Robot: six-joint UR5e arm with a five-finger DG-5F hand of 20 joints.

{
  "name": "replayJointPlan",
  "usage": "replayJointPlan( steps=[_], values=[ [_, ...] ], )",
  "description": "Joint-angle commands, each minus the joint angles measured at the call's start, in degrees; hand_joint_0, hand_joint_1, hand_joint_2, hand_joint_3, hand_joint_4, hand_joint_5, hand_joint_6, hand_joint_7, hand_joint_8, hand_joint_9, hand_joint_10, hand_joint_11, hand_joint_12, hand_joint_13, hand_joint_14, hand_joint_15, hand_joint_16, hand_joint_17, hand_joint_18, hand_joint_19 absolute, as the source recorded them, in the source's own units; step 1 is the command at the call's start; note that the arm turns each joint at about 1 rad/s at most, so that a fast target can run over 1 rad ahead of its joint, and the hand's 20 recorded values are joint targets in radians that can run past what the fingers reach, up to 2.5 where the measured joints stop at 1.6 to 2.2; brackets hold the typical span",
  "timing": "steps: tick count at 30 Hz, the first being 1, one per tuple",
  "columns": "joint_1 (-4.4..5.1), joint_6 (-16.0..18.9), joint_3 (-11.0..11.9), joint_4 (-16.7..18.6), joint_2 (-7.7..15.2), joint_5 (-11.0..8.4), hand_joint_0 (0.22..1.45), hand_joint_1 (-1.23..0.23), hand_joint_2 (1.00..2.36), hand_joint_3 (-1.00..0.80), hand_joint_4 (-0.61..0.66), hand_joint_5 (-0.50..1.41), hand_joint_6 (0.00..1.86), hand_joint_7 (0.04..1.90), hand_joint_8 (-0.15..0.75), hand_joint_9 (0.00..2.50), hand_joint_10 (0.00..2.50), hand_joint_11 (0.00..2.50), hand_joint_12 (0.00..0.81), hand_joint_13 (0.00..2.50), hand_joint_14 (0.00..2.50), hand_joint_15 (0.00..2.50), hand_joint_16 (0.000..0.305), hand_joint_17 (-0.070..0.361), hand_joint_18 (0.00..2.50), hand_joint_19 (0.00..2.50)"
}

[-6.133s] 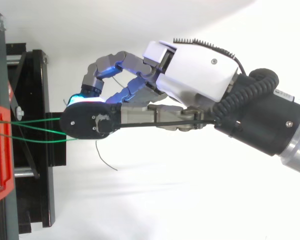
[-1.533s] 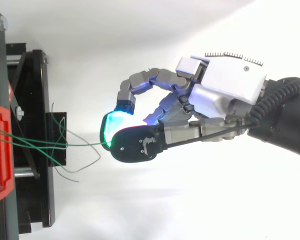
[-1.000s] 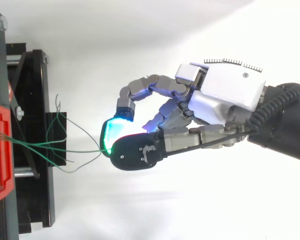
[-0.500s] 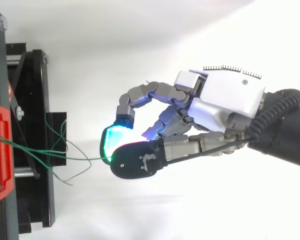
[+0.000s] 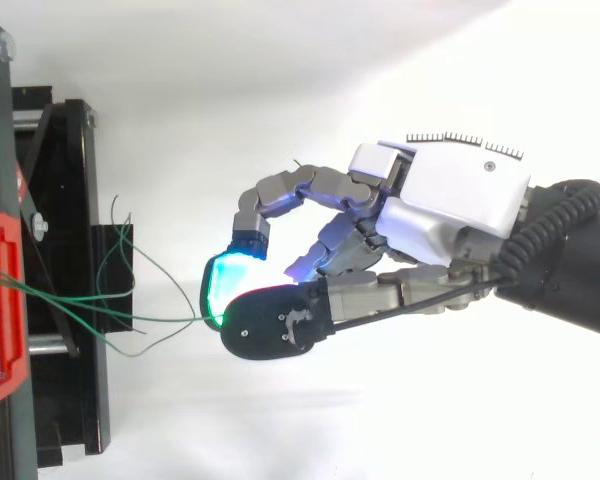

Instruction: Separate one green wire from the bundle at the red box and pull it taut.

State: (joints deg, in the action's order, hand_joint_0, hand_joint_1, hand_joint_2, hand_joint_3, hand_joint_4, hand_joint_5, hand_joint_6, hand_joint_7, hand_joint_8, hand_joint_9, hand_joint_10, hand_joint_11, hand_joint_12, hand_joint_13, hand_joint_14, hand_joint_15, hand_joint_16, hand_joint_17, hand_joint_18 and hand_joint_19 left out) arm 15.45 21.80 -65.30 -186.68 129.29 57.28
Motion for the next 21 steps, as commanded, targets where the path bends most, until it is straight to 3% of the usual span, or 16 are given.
replayJointPlan(
  steps=[1,15,21],
  values=[
    [-0.07,0.0,0.0,0.0,0.0,0.02,0.55,-0.78,1.26,0.0,-0.07,-0.09,0.9,1.41,0.361,1.18,0.01,0.43,0.428,0.92,0.01,0.29,0.064,0.144,0.92,0.18],
    [0.02,0.0,-0.1,0.0,0.0,-0.06,0.56,-0.78,1.21,0.01,-0.06,-0.1,0.9,1.41,0.356,1.18,0.01,0.45,0.419,0.88,0.01,0.29,0.063,0.143,0.89,0.17],
    [0.02,0.0,-0.1,0.0,0.0,0.02,0.56,-0.78,1.22,0.01,-0.06,-0.1,0.9,1.4,0.349,1.18,0.01,0.45,0.398,0.86,0.01,0.3,0.054,0.122,0.72,0.15]
  ],
)
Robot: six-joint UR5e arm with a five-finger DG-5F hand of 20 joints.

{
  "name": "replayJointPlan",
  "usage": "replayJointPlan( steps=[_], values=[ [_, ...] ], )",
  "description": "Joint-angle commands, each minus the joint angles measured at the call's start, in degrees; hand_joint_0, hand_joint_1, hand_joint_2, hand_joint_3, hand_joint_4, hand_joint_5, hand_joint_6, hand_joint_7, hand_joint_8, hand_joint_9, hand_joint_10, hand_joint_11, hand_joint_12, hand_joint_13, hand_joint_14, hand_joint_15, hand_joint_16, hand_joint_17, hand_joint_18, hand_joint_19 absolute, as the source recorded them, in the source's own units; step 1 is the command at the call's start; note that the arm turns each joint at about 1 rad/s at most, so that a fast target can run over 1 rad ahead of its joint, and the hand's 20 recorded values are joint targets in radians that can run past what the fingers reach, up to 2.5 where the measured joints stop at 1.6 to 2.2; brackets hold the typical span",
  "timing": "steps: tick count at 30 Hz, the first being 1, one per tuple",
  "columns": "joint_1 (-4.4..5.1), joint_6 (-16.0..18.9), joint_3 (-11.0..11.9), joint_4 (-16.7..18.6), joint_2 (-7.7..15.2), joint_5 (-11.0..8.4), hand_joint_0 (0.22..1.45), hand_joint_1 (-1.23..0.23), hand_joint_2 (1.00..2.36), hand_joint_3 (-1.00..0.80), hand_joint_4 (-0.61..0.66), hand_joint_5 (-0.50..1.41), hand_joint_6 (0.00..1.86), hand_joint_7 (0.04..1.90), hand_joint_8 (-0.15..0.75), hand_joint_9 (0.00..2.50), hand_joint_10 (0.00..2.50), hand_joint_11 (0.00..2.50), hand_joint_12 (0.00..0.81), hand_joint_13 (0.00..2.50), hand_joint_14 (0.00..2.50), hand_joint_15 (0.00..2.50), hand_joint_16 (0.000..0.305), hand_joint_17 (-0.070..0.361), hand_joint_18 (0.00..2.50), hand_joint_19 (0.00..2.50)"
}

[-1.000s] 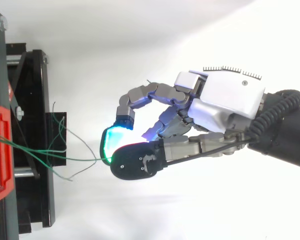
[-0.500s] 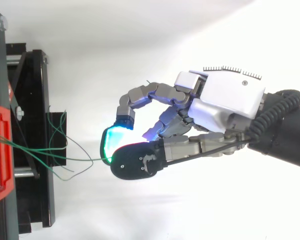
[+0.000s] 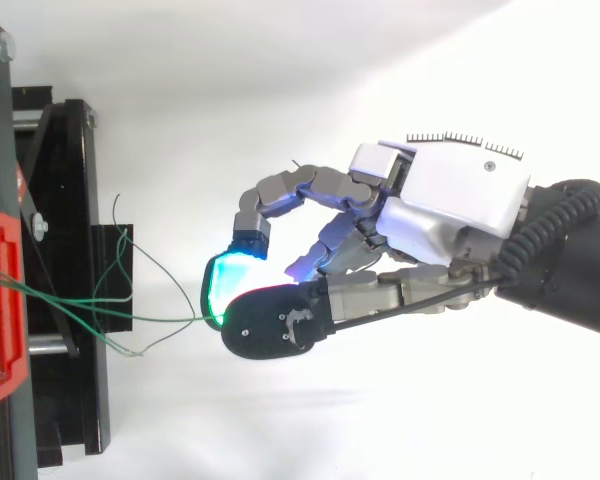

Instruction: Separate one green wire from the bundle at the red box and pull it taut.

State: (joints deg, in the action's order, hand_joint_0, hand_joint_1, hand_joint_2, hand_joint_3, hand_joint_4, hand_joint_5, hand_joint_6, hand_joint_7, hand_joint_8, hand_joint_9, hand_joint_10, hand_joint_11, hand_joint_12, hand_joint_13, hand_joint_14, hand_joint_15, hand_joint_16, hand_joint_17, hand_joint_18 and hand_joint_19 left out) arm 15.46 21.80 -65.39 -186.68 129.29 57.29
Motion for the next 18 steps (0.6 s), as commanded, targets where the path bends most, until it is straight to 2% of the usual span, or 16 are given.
replayJointPlan(
  steps=[1,6,9,18],
  values=[
    [0.01,0.0,0.0,0.0,0.0,0.01,0.56,-0.79,1.22,0.0,-0.06,-0.1,0.9,1.4,0.349,1.18,0.01,0.46,0.39,0.86,0.01,0.29,0.053,0.12,0.7,0.14],
    [0.01,0.0,0.0,0.0,0.0,0.01,0.56,-0.79,1.22,0.0,-0.07,-0.1,0.9,1.39,0.346,1.18,0.01,0.45,0.377,0.83,0.01,0.29,0.053,0.119,0.61,0.11],
    [0.01,0.0,0.0,0.0,0.0,-0.07,0.55,-0.79,1.24,0.0,-0.07,-0.09,0.9,1.38,0.347,1.19,0.01,0.45,0.365,0.82,0.01,0.29,0.046,0.103,0.51,0.11],
    [0.01,0.0,-0.1,0.0,0.0,-0.07,0.55,-0.79,1.26,-0.01,-0.06,-0.09,0.9,1.4,0.351,1.19,0.01,0.46,0.346,0.83,0.01,0.29,0.04,0.091,0.5,0.09]
  ],
)
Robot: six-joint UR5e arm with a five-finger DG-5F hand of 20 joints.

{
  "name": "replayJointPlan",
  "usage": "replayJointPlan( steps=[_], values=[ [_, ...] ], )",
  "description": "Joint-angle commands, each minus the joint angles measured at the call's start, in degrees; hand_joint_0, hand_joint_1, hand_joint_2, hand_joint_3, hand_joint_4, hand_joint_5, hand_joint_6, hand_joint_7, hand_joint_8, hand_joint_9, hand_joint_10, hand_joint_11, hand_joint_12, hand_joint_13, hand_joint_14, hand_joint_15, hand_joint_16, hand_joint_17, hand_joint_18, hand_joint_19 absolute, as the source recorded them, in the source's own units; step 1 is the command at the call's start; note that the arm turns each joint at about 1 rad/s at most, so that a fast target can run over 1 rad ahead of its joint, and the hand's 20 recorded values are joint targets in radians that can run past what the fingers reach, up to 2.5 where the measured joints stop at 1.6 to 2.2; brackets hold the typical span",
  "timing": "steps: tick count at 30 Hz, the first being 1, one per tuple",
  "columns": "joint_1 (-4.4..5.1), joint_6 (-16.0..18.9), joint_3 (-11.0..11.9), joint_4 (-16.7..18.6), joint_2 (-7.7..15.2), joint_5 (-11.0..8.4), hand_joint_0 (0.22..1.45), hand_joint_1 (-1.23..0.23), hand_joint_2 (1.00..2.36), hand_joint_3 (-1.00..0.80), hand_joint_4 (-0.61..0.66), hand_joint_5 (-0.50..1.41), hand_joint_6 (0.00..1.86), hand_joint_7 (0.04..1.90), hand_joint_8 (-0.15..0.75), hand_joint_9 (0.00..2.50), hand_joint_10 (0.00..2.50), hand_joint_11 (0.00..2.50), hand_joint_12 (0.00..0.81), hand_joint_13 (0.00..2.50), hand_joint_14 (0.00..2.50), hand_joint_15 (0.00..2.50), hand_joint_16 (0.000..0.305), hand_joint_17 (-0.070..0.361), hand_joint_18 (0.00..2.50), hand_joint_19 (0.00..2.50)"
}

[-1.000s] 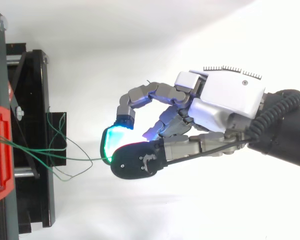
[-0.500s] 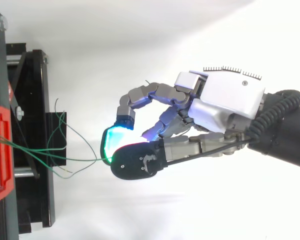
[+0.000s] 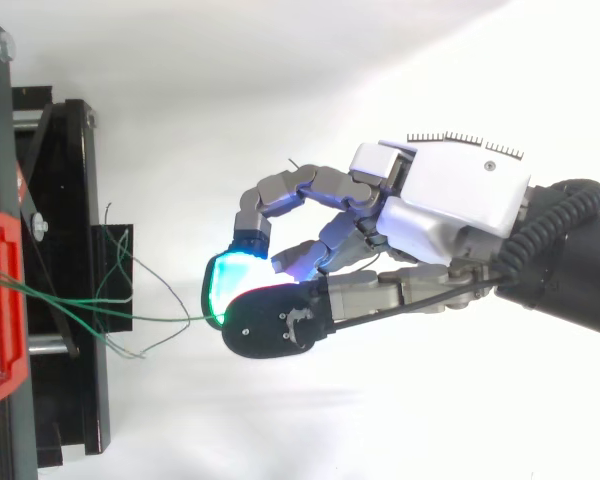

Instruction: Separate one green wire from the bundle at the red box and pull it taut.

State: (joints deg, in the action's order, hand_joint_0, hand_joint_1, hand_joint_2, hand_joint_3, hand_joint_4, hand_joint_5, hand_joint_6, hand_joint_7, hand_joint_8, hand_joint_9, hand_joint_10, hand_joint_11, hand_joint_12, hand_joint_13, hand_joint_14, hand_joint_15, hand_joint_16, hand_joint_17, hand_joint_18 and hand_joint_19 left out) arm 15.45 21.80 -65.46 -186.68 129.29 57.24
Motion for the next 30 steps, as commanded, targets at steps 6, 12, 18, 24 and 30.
replayJointPlan(
  steps=[6,12,18,24,30],
  values=[
    [0.02,0.0,0.0,0.0,0.0,-0.02,0.56,-0.79,1.22,0.0,-0.06,-0.09,0.89,1.4,0.353,1.19,0.01,0.46,0.351,0.84,0.01,0.29,0.041,0.092,0.55,0.11],
    [0.02,0.0,-0.1,0.0,0.0,-0.02,0.57,-0.79,1.2,0.01,-0.06,-0.1,0.89,1.41,0.35,1.18,0.01,0.46,0.358,0.85,0.01,0.3,0.047,0.105,0.66,0.15],
    [0.02,0.0,-0.1,0.0,0.0,-0.02,0.57,-0.79,1.19,0.02,-0.06,-0.1,0.89,1.41,0.351,1.18,0.01,0.46,0.344,0.82,0.01,0.27,0.049,0.11,0.68,0.13],
    [0.02,0.0,-0.1,0.0,0.0,0.07,0.57,-0.79,1.19,0.01,-0.06,-0.1,0.89,1.41,0.351,1.18,0.01,0.47,0.351,0.81,0.01,0.27,0.052,0.116,0.65,0.13],
    [-0.07,0.0,-0.1,0.0,0.0,-0.02,0.57,-0.8,1.18,0.01,-0.06,-0.1,0.89,1.41,0.351,1.18,0.01,0.46,0.359,0.81,0.01,0.28,0.051,0.114,0.64,0.13]
  ],
)
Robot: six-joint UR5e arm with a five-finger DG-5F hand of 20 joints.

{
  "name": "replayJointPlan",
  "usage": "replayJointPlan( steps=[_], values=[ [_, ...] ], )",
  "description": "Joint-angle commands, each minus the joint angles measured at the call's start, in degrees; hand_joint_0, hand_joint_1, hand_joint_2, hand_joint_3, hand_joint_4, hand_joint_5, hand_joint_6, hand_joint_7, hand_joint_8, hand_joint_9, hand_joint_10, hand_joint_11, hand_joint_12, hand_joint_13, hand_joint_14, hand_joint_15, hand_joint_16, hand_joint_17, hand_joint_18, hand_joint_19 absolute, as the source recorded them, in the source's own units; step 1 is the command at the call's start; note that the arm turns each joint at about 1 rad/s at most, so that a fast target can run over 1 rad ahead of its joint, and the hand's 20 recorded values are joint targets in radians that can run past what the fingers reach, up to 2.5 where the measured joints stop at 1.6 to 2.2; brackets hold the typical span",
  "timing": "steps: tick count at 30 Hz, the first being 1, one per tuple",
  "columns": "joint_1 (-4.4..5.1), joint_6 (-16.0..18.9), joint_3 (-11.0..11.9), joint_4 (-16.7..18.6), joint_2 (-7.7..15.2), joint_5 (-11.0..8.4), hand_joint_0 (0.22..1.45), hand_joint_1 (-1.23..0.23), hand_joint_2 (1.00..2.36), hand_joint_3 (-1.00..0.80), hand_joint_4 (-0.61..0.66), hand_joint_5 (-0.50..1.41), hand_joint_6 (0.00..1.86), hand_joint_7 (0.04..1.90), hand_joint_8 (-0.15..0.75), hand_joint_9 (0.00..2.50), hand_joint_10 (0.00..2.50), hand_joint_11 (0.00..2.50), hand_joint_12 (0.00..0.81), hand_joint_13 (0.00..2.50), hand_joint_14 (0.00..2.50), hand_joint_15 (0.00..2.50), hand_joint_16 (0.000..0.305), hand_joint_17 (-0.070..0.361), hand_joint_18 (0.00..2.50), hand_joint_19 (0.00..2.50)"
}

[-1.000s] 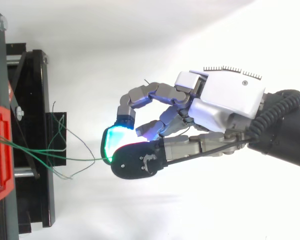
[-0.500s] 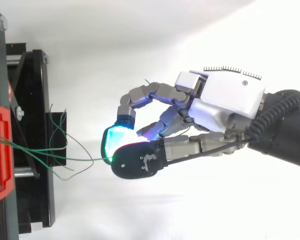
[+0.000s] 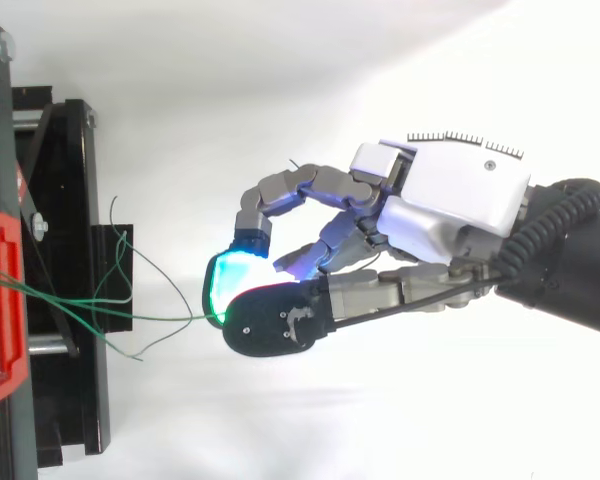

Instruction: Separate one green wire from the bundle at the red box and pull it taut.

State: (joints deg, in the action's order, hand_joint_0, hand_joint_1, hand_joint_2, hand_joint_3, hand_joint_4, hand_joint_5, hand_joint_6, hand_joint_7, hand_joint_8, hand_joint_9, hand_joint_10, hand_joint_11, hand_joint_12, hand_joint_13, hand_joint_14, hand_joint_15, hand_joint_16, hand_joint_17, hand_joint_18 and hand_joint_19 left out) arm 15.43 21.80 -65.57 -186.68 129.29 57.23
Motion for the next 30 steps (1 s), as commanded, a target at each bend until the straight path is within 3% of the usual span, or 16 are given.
replayJointPlan(
  steps=[1,30],
  values=[
    [0.04,0.0,0.0,0.0,0.0,0.08,0.57,-0.8,1.17,0.01,-0.05,-0.1,0.89,1.41,0.355,1.18,0.01,0.46,0.359,0.81,0.01,0.28,0.05,0.112,0.64,0.13],
    [0.04,0.0,-0.2,0.0,0.0,0.17,0.58,-0.8,1.16,0.02,-0.05,-0.1,0.89,1.41,0.357,1.18,0.01,0.46,0.336,0.83,0.01,0.29,0.044,0.1,0.67,0.15]
  ],
)
